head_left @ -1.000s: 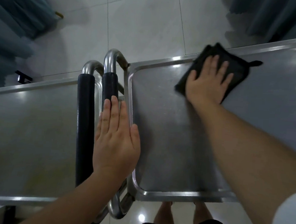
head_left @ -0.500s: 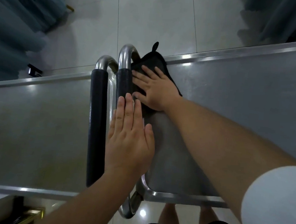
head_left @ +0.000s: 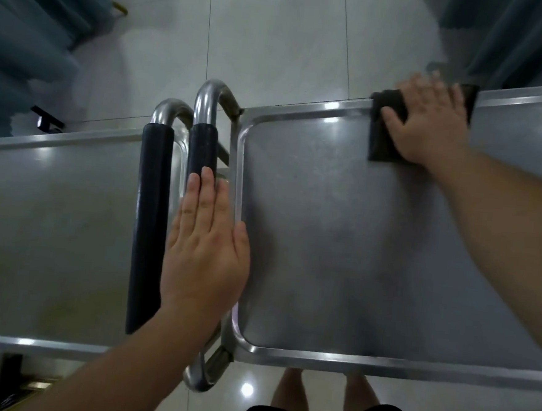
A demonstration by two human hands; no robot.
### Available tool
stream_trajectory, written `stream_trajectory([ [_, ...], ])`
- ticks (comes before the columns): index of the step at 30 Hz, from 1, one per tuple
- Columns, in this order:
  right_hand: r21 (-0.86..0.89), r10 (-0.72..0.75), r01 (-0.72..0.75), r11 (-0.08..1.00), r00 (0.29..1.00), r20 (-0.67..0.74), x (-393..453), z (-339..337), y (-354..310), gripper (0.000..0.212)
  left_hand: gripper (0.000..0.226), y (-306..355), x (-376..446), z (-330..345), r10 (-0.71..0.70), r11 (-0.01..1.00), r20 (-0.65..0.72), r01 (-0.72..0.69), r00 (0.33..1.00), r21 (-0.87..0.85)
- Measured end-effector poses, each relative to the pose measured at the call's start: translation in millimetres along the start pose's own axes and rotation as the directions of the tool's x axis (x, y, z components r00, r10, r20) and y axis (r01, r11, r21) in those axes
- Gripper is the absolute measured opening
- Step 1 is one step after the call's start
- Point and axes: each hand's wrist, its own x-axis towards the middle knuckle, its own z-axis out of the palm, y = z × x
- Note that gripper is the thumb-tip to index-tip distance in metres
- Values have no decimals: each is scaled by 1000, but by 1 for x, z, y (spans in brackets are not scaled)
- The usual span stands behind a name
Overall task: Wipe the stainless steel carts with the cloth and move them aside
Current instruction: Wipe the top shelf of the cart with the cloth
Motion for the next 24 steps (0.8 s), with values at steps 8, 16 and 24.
stream_trajectory([
  [8, 23, 236, -235, 972, 971, -30, -11, -28, 109, 83, 64, 1, 1, -1, -17, 999, -26, 18, 1000, 43],
  [16, 5, 51, -51, 999, 999, -14, -90, 9, 37, 75, 65, 8, 3, -7, -64, 997, 18, 63, 998, 51],
  [24, 8, -108, 108, 994, 994, -9, -230, 71, -47, 73, 66, 8, 3, -7, -49, 997, -21, 50, 999, 55],
])
